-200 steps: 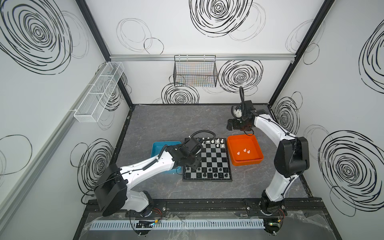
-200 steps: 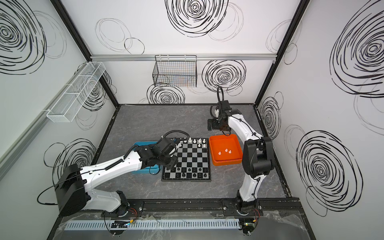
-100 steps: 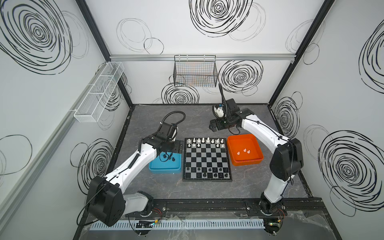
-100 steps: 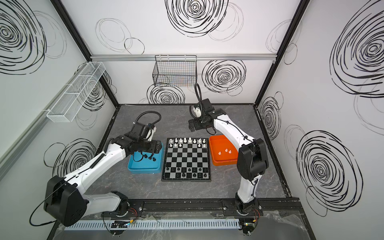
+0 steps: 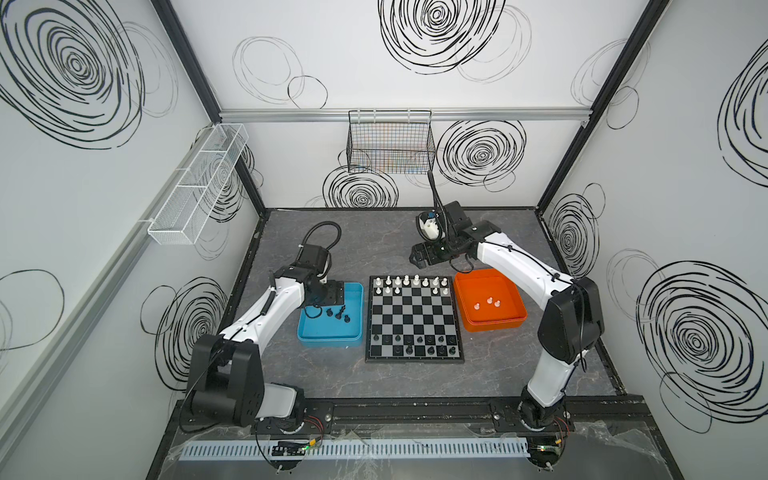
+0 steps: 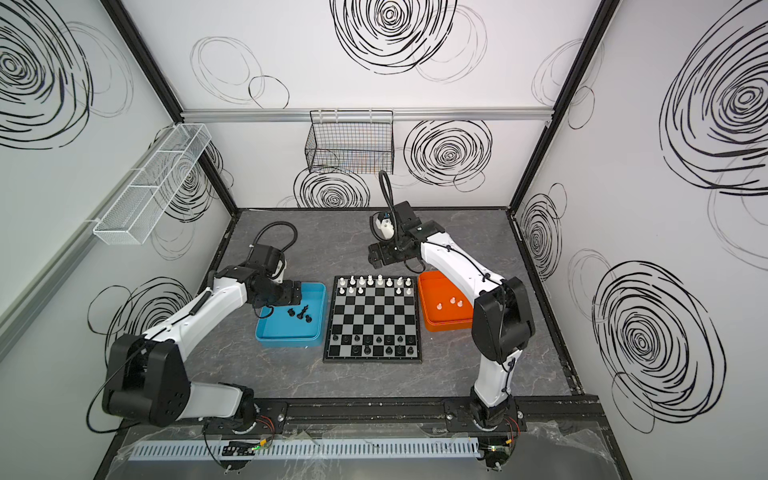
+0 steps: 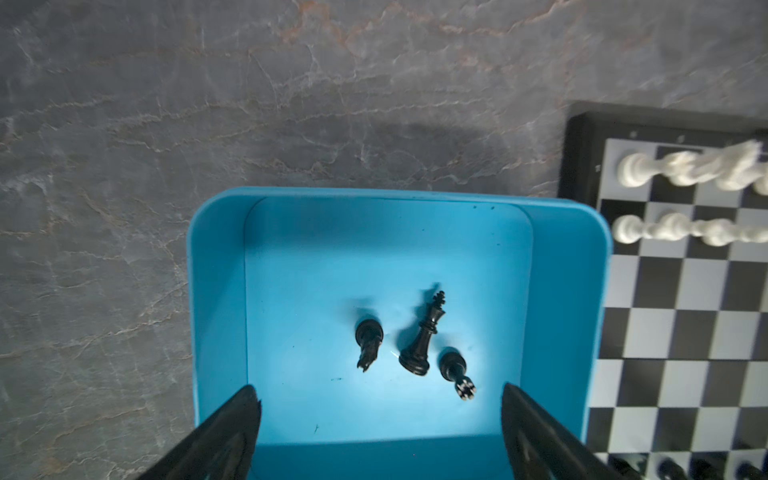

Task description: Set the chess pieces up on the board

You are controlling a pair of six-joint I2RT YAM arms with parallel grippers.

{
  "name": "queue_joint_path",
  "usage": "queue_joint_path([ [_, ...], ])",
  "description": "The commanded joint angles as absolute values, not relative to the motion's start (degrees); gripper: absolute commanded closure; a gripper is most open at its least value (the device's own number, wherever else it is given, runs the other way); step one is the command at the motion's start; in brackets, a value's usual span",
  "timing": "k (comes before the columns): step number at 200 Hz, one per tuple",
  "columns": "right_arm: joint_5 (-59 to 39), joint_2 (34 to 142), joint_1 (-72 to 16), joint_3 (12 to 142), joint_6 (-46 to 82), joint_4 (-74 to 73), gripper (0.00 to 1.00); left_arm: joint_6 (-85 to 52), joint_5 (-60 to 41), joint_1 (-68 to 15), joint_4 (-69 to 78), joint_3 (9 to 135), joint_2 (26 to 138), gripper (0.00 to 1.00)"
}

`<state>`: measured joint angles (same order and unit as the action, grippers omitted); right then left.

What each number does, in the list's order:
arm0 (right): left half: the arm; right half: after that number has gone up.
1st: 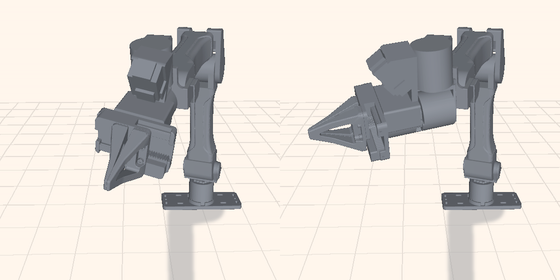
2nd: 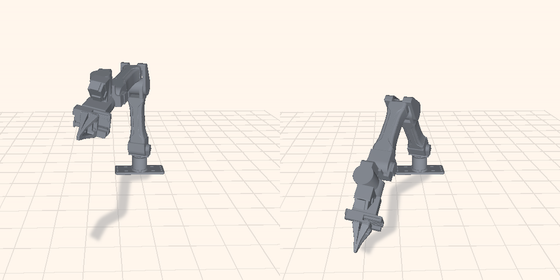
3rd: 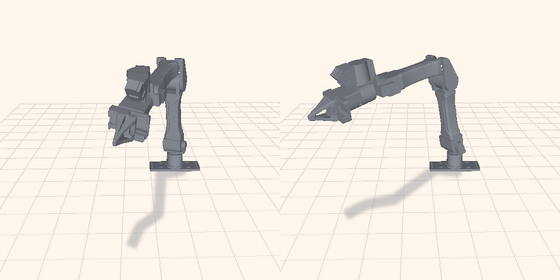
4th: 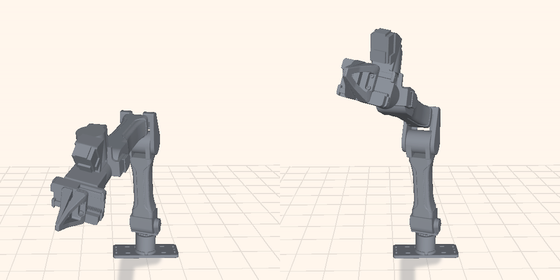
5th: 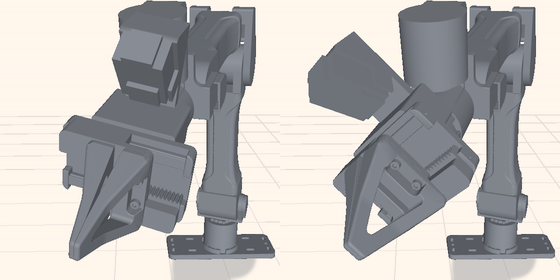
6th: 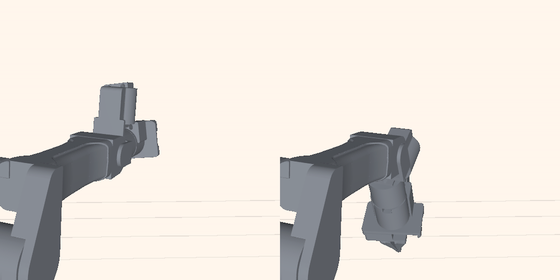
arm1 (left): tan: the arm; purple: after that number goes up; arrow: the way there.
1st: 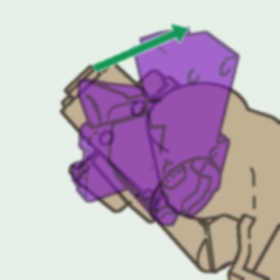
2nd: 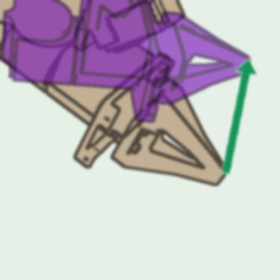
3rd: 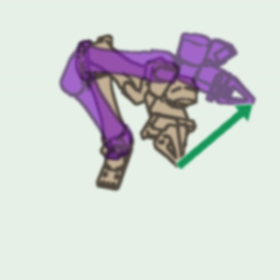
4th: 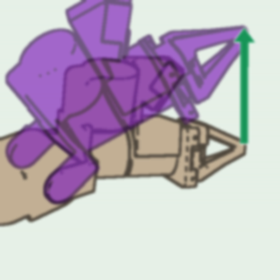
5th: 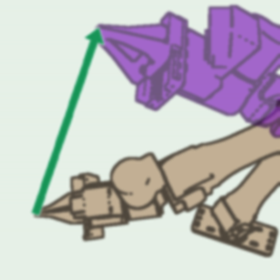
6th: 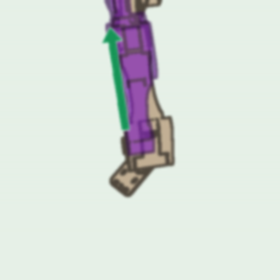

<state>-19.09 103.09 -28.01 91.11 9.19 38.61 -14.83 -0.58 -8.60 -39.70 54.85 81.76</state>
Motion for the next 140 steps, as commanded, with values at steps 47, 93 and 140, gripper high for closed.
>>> queue_joint_path([
  [47, -21.74, 98.83, -22.30, 101.54, 22.49, 39.46, 0.00, -14.48, 0.20, -7.73, -41.20, 54.93, 86.84, 0.12],
  [93, -19.50, 99.20, -20.20, 109.41, 27.85, 44.85, 0.00, -14.11, 2.34, -7.71, -41.87, 55.39, 89.62, 0.15],
  [140, -25.37, 99.71, -17.62, 110.92, 30.22, 46.14, 0.00, -14.08, 4.06, -8.12, -41.22, 55.20, 90.84, 0.23],
])
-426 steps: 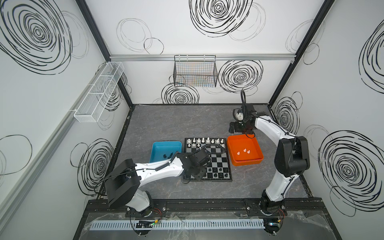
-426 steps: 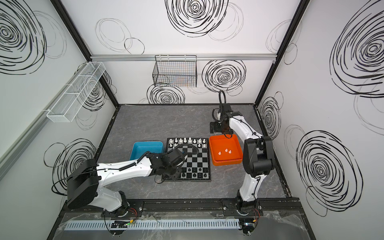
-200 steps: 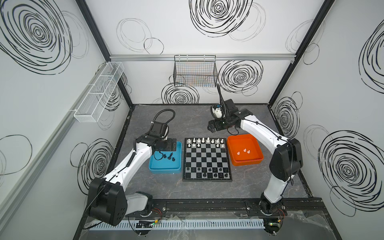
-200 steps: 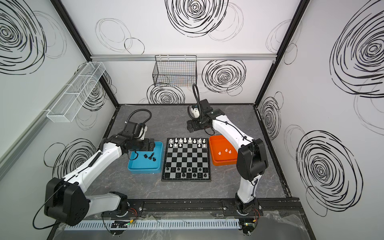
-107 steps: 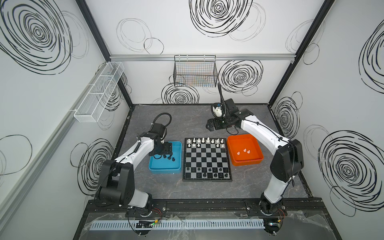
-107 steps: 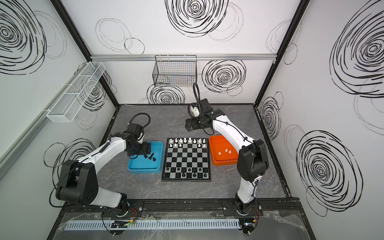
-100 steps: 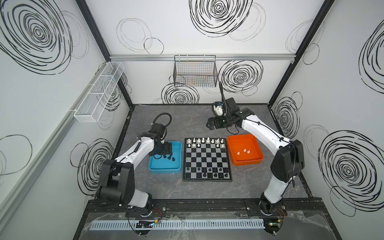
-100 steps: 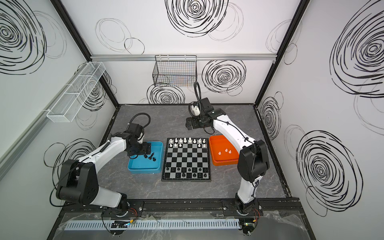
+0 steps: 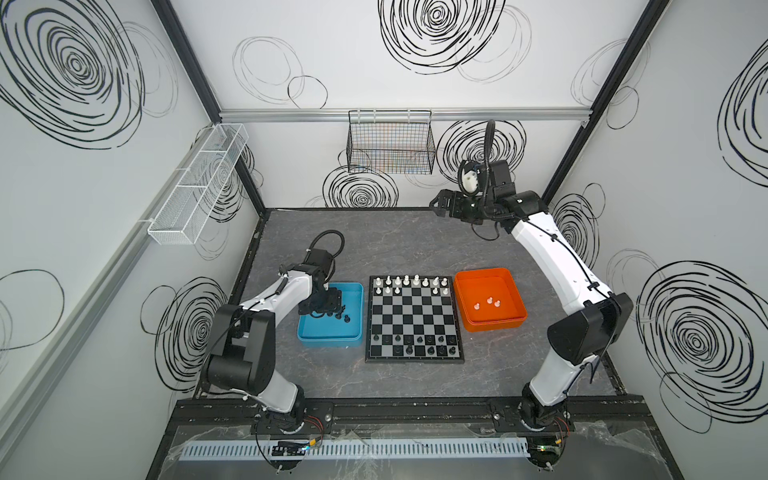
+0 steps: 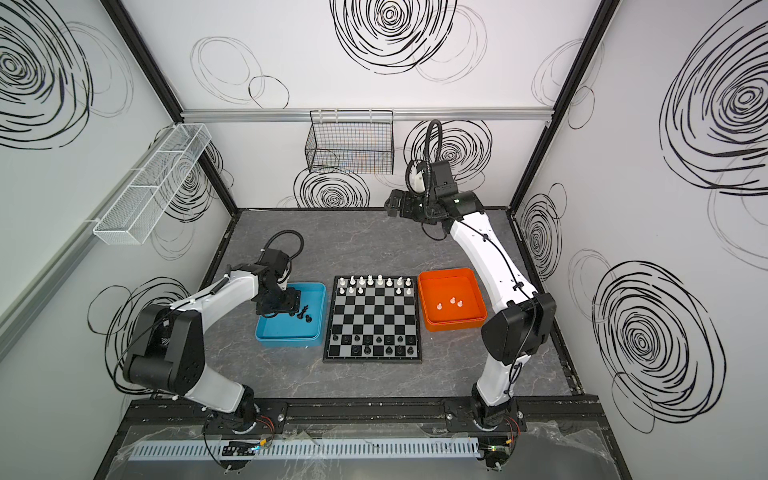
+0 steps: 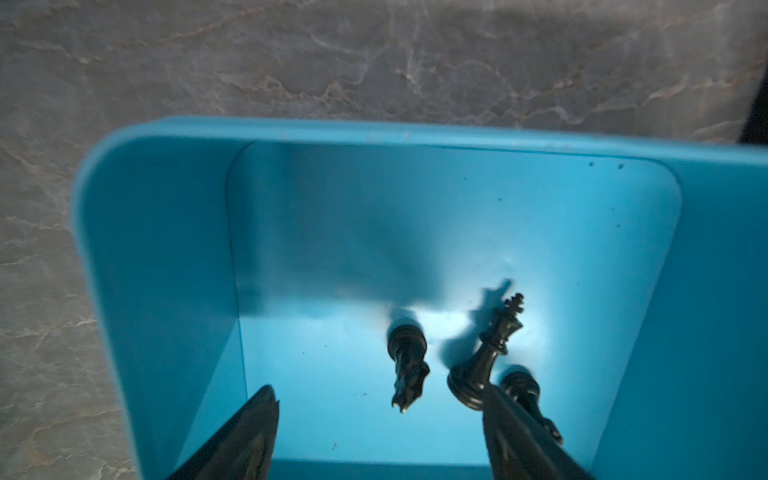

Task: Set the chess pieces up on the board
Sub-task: 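Lower the left gripper toward the black king while the right arm lifts away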

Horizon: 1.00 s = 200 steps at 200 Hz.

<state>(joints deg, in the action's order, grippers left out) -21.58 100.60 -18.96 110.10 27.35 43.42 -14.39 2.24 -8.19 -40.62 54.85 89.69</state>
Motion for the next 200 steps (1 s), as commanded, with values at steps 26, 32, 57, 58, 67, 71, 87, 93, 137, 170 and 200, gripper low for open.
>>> queue_joint_path([
  [26, -27.17, 99.85, -16.83, 110.73, 30.32, 46.37, 0.00, -14.07, 5.54, -9.31, -41.13, 55.22, 92.01, 0.27],
  [32, -27.69, 99.81, -16.68, 110.42, 30.32, 45.96, 0.00, -14.22, 5.86, -9.62, -41.04, 55.21, 92.11, 0.28],
  [57, -30.08, 99.93, -16.23, 110.59, 30.33, 45.20, 0.00, -14.36, 6.46, -10.28, -41.22, 55.28, 92.20, 0.32],
  [58, -30.11, 99.93, -16.20, 110.53, 30.33, 45.15, 0.00, -14.39, 6.48, -10.28, -41.26, 55.28, 92.20, 0.33],
  [67, -30.44, 99.93, -16.11, 110.21, 30.32, 44.78, 0.00, -14.32, 6.59, -10.41, -41.30, 55.37, 92.20, 0.34],
  [71, -30.56, 99.85, -16.00, 109.98, 30.38, 44.59, 0.00, -14.25, 6.67, -10.46, -41.36, 55.37, 92.19, 0.35],
  [87, -31.52, 99.69, -15.54, 108.90, 29.90, 44.43, 0.00, -14.18, 7.09, -10.61, -41.67, 55.55, 92.11, 0.36],
  [93, -32.21, 99.67, -15.11, 108.77, 30.05, 44.62, 0.00, -14.21, 7.12, -10.68, -41.74, 55.59, 92.04, 0.36],
  [137, -32.87, 97.82, -13.87, 107.87, 30.31, 43.46, 0.00, -14.04, 7.30, -11.57, -42.91, 56.04, 91.85, 0.42],
  [170, -34.38, 97.40, -13.47, 106.39, 31.38, 42.45, 0.00, -13.89, 7.29, -12.69, -43.56, 56.33, 92.17, 0.49],
  [200, -33.65, 96.39, -12.79, 105.03, 31.63, 42.07, 0.00, -13.81, 7.25, -13.61, -44.46, 56.69, 92.20, 0.54],
])
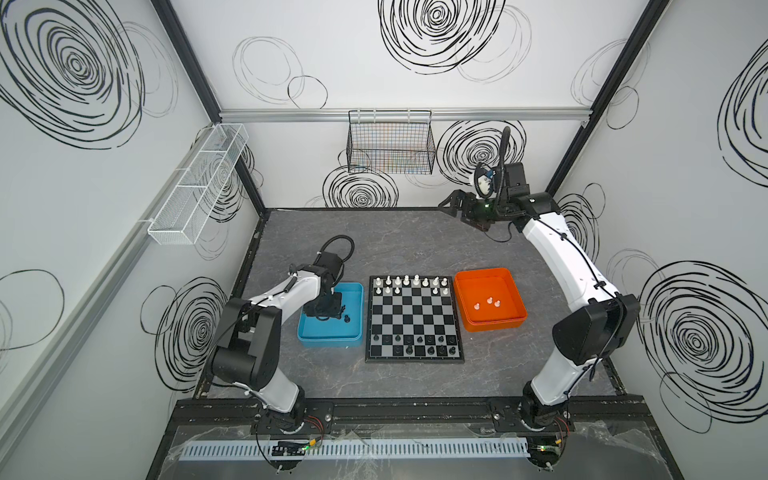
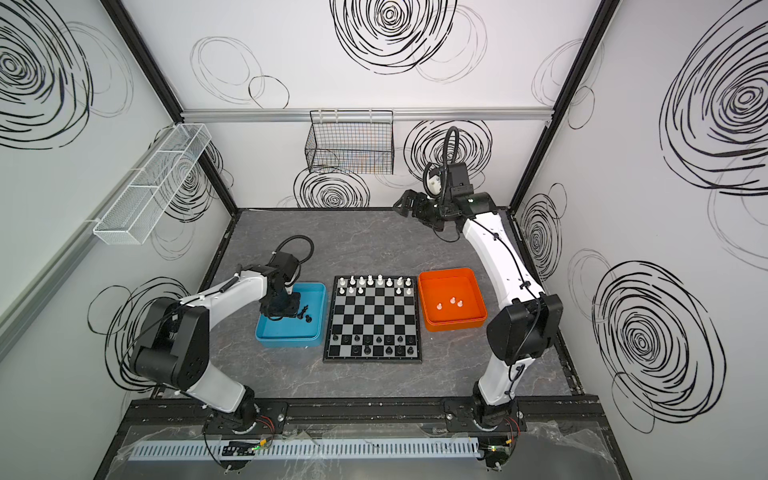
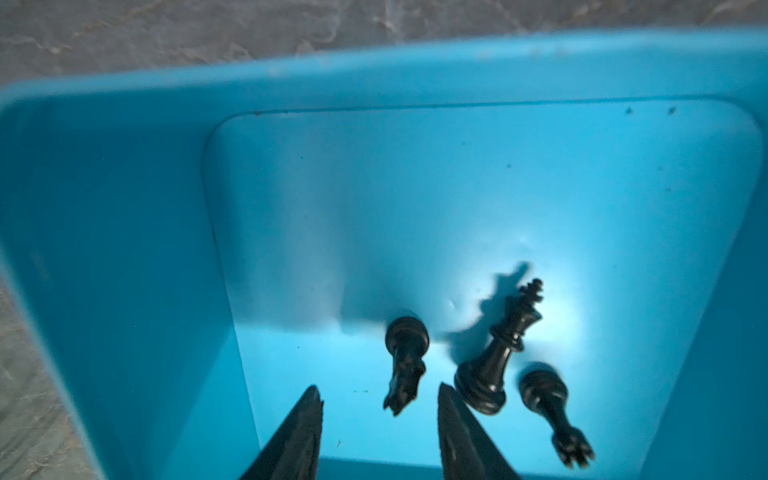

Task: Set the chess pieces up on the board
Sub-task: 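Lower the left gripper toward the black king while the right arm lifts away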

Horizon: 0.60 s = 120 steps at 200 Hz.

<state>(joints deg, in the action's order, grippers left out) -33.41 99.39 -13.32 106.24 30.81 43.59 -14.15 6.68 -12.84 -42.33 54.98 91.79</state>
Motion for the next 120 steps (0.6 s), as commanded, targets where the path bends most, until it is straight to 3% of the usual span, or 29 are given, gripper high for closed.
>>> queue_joint_path([
  [1, -33.61, 96.32, -12.81, 104.98, 31.68, 42.00, 0.00, -13.85, 7.23, -13.62, -44.51, 56.69, 92.20, 0.54],
  [120, -36.65, 95.02, -11.96, 102.07, 34.23, 38.01, 0.00, -14.87, 5.45, -15.72, -47.31, 56.95, 91.15, 0.59],
])
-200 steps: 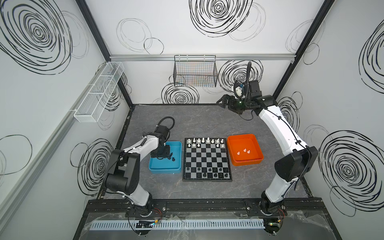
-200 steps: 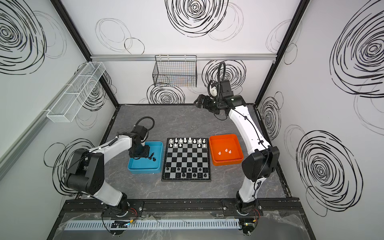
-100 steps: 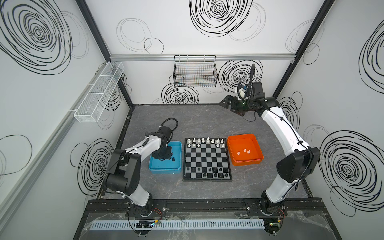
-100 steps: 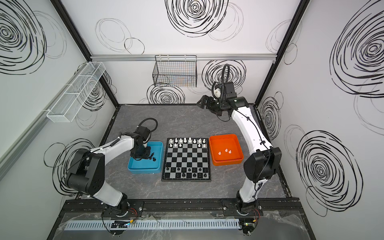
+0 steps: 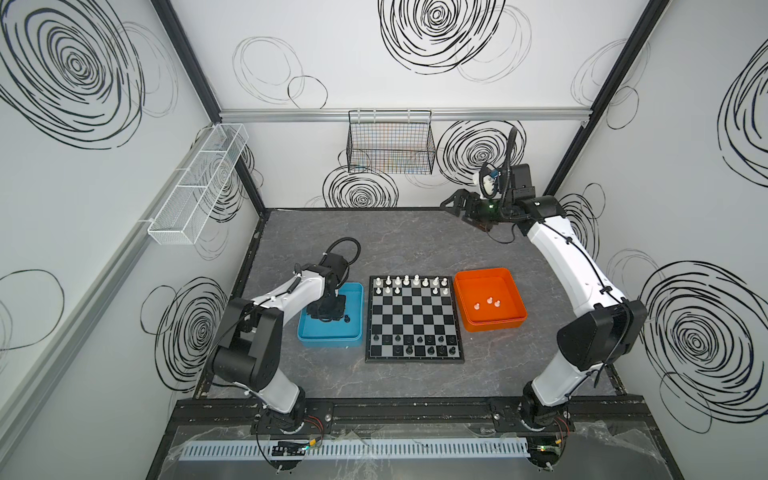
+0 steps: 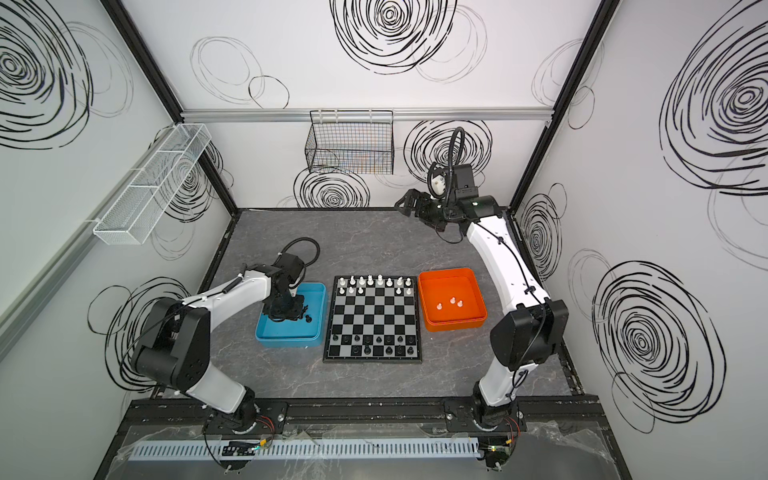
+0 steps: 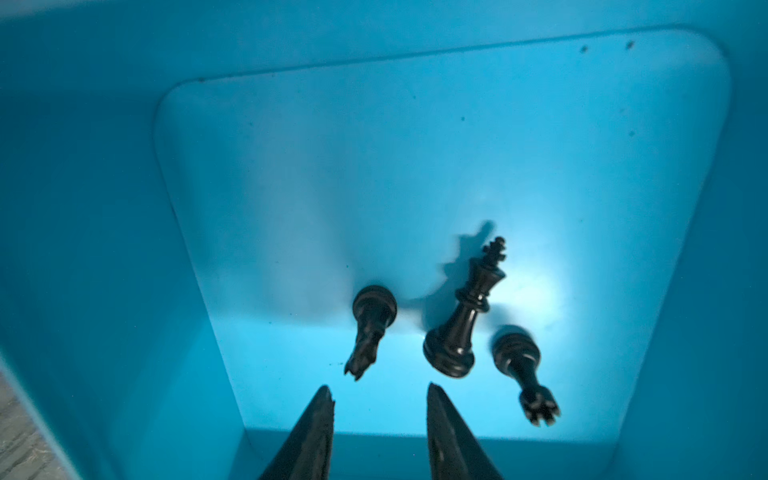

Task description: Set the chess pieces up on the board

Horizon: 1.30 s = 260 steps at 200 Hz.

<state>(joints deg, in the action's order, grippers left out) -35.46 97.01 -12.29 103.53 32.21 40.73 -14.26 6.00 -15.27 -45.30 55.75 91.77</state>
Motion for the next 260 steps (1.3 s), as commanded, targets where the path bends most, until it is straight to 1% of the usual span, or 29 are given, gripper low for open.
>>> queue_joint_path([
  [1, -36.74, 94.97, -11.95, 102.05, 34.25, 37.94, 0.00, -14.91, 5.45, -15.68, -47.34, 56.95, 91.15, 0.59],
  [26, -35.71, 94.23, -11.83, 102.02, 32.73, 38.43, 0.00, -14.95, 5.28, -15.81, -47.54, 56.88, 90.97, 0.60],
  [61, -37.12, 93.73, -11.51, 101.34, 32.82, 37.82, 0.00, -15.20, 5.54, -15.98, -47.99, 56.87, 90.73, 0.61],
  [160, -37.67, 95.32, -11.36, 100.87, 32.49, 38.38, 0.00, -15.96, 5.63, -16.75, -48.76, 56.68, 90.18, 0.77],
  [212, -34.85, 91.55, -10.80, 88.44, 30.93, 34.41, 0.00, -16.63, 5.54, -16.96, -49.21, 56.44, 89.00, 0.88],
  [260, -30.64, 90.13, -10.38, 81.74, 26.90, 33.43, 0.00, -17.83, 5.14, -16.96, -49.44, 57.04, 88.35, 0.95],
])
